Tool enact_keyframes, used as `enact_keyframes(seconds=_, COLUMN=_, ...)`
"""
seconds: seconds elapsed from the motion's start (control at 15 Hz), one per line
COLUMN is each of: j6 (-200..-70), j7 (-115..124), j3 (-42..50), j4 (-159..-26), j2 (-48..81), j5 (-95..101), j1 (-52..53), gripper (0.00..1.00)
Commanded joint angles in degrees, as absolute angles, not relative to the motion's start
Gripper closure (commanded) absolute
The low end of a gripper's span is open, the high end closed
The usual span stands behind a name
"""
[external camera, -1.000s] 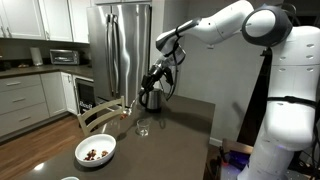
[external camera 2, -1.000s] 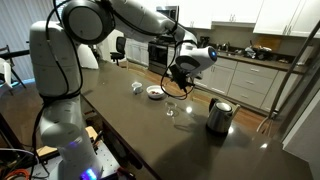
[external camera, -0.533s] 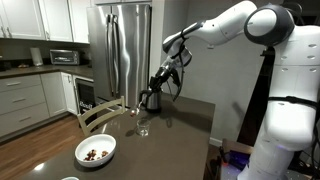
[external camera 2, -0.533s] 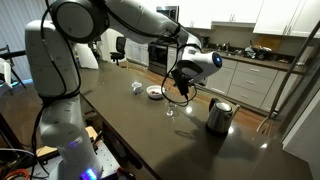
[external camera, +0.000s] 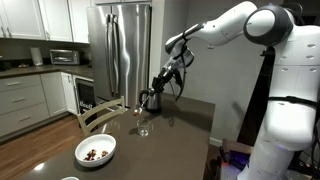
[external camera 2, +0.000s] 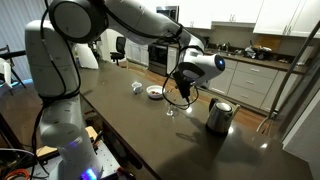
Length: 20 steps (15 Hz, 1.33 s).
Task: Use the spoon to scoop some cereal from the bowl into the glass
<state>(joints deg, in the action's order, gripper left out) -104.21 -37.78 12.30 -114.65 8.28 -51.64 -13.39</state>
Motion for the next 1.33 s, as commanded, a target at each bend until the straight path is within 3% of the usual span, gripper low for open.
enact_keyframes(seconds=0.0, j6=-104.6, j7=-38.7, j3=12.3, j4=-115.9, j2=7.1, j5=-53.2, j1=-14.3, gripper=0.99)
enact_keyframes(seconds=1.27, j6=-112.4, j7=-36.7, j3=13.4, j4=-119.9, j2=6.2, j5=-49.5, j1=-13.7, gripper=0.99)
